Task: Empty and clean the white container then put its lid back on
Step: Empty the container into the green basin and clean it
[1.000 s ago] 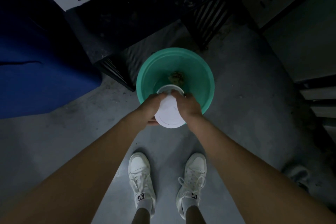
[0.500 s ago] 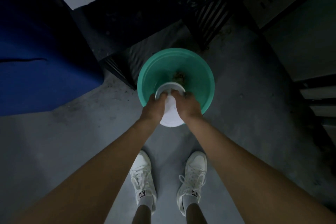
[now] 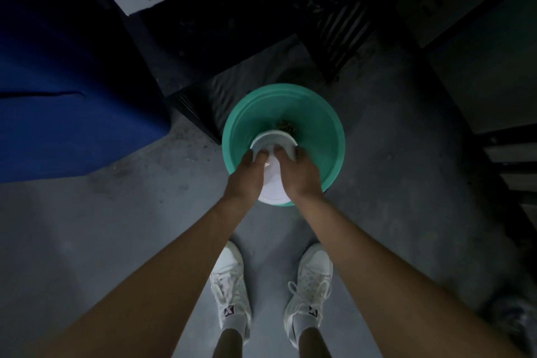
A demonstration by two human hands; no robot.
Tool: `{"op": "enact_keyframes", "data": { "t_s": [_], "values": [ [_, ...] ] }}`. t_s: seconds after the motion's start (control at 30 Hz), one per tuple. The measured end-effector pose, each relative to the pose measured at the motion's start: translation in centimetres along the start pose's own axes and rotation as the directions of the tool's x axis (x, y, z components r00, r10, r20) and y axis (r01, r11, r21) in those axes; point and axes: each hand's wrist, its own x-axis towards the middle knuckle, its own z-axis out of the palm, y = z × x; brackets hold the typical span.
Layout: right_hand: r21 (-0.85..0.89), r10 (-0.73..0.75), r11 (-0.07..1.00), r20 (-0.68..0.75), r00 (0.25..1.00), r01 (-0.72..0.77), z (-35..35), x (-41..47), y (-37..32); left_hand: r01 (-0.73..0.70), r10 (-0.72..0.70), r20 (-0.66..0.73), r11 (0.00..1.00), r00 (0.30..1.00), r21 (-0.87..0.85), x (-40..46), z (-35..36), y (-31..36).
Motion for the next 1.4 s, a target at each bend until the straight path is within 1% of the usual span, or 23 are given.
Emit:
{"op": "enact_keyframes", "data": {
  "t_s": [0.07,0.13,0.17,0.23,0.27,0.33,0.37,0.5,0.57,0.6,0.67,0.7,0.77,0.8,0.9,1.03,1.13,1.2,1.27,1.33,1.4],
  "values": [
    [-0.010,0.036,0.999,0.031,0.999,-0.035,0.2,0.0,-0.1,-0.004,0.005,-0.015,0.999,1.000,0.031,0.0,-0.2,-0.4],
    [0.001,0.056,0.998,0.051,0.997,-0.056,0.4,-0.3,-0.3,-0.041,0.045,-0.074,0.997,0.996,0.060,-0.2,-0.4,-1.1],
    [0.000,0.038,0.999,0.042,0.998,-0.038,0.4,-0.3,-0.3,-0.048,0.050,-0.070,0.998,0.996,0.035,-0.3,-0.3,-1.2],
    [-0.028,0.035,0.999,0.039,0.999,-0.034,0.6,-0.2,-0.3,-0.015,0.015,-0.009,1.000,1.000,-0.011,-0.5,-0.3,-1.1],
    [-0.037,0.061,0.998,0.058,0.996,-0.059,0.6,-0.3,-0.3,0.005,-0.005,0.002,1.000,1.000,0.001,-0.6,-0.3,-1.0],
    [-0.008,0.095,0.996,0.083,0.992,-0.094,0.5,-0.4,-0.4,0.005,-0.004,-0.027,0.999,1.000,0.049,-0.7,-0.5,-1.0],
    [0.006,0.091,0.996,0.077,0.993,-0.092,0.5,-0.3,-0.3,-0.010,0.012,-0.044,0.998,0.999,0.056,-0.6,-0.5,-0.9],
    [0.040,0.073,0.996,0.024,0.997,-0.074,0.6,-0.9,-0.1,-0.033,0.036,-0.036,0.996,0.999,0.083,-1.1,-0.6,-0.6],
    [0.062,0.027,0.998,-0.033,0.999,-0.025,0.8,-1.0,0.2,-0.086,0.090,-0.056,0.993,0.994,0.080,-1.2,-0.6,-0.6],
    [0.055,0.018,0.998,-0.039,0.999,-0.016,0.8,-1.0,0.3,-0.095,0.100,-0.044,0.991,0.994,0.094,-1.3,-0.7,-0.6],
    [0.029,0.072,0.997,0.003,0.997,-0.072,0.6,-0.9,0.1,-0.074,0.078,-0.019,0.985,0.997,0.156,-1.3,-0.9,-0.4],
    [0.020,0.086,0.996,0.016,0.996,-0.086,0.6,-0.9,0.0,-0.067,0.074,-0.036,0.983,0.997,0.172,-1.4,-1.0,-0.4],
    [0.017,0.030,0.999,-0.007,1.000,-0.030,0.7,-0.8,-0.2,-0.105,0.117,-0.078,0.985,0.990,0.139,-1.5,-1.1,-0.6],
    [0.012,0.019,1.000,-0.012,1.000,-0.018,0.7,-0.7,-0.4,-0.114,0.124,-0.074,0.986,0.990,0.123,-1.5,-1.1,-0.4],
    [-0.042,0.114,0.993,0.067,0.991,-0.111,0.7,-0.5,-0.7,-0.048,0.049,-0.007,0.988,0.999,0.149,-1.3,-1.1,-0.3],
    [-0.021,0.088,0.996,0.034,0.996,-0.088,0.5,-0.5,-0.1,-0.086,0.087,-0.001,0.984,0.996,0.156,-1.0,-1.2,-0.4],
    [-0.044,0.149,0.988,0.091,0.985,-0.145,0.6,-0.7,0.4,-0.020,0.009,0.058,0.981,0.998,0.191,-0.7,-1.2,-0.4],
    [-0.030,0.109,0.994,0.048,0.993,-0.107,0.5,-0.6,0.8,-0.050,0.043,0.036,0.979,0.998,0.198,-0.8,-1.2,-0.6],
    [-0.028,0.117,0.993,0.050,0.992,-0.116,0.5,-0.8,1.0,-0.075,0.068,0.038,0.973,0.997,0.220,-0.9,-1.1,-0.8],
    [-0.014,0.138,0.990,0.083,0.987,-0.137,0.6,-0.9,1.3,-0.059,0.051,0.047,0.979,0.998,0.194,-1.0,-1.0,-1.2],
    [0.050,0.086,0.995,0.056,0.995,-0.089,0.6,-1.2,1.6,-0.044,0.041,0.025,0.994,0.999,0.103,-1.3,-1.1,-1.5]
  ]
}}
